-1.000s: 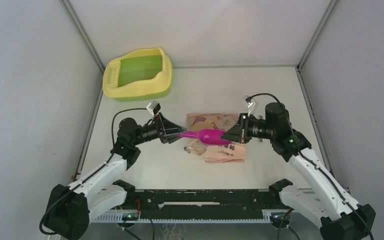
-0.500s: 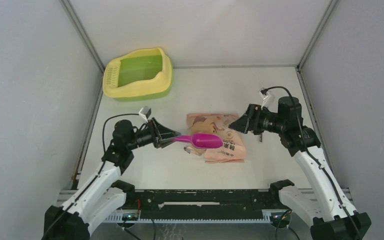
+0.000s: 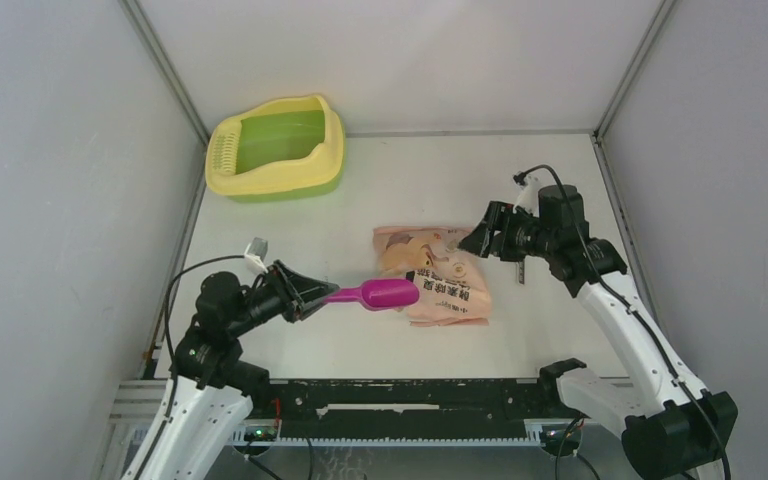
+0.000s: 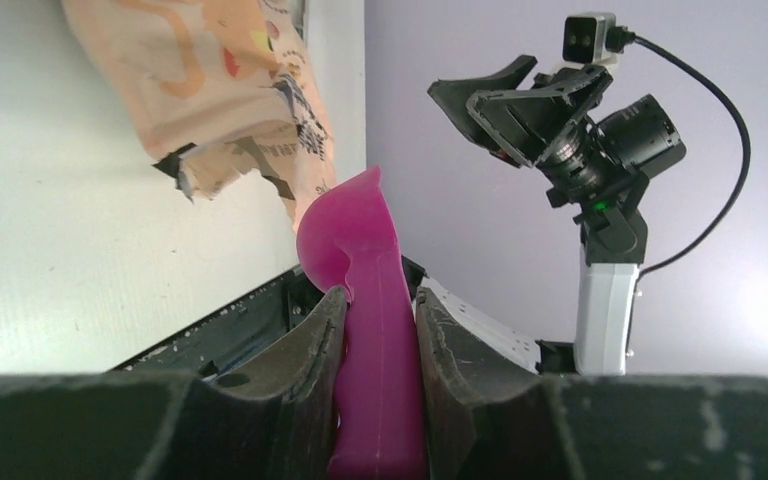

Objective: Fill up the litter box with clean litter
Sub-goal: 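Scoop the cat litter from the cat litter bag.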

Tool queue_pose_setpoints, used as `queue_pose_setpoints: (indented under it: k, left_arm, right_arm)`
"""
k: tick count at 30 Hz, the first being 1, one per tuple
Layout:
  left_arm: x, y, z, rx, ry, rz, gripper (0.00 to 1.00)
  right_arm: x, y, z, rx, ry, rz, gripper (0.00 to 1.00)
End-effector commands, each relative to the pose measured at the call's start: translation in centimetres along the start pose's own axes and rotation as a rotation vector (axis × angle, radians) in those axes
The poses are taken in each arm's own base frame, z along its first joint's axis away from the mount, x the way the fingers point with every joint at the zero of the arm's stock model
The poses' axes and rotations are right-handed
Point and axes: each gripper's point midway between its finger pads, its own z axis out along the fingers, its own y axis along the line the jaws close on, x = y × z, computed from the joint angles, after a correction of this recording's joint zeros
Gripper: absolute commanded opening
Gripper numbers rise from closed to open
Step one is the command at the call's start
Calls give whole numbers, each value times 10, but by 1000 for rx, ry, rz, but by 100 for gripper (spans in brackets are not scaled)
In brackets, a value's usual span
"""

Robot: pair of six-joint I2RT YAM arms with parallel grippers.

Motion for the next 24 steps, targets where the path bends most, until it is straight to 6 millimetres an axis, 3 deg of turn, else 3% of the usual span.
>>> queue_pose_setpoints:
  k: [1, 12, 24]
  left_arm:
    - [-7, 28, -4, -91, -92, -53, 0]
    - [-21, 81, -1, -219, -226, -148, 0]
    - [-54, 112, -1, -347, -395, -140, 0]
  right_arm:
    - [-18, 8, 0, 5, -55, -53, 72]
    - [-7, 4, -3, 6, -48, -58, 70]
    - [1, 3, -5, -7, -42, -55, 70]
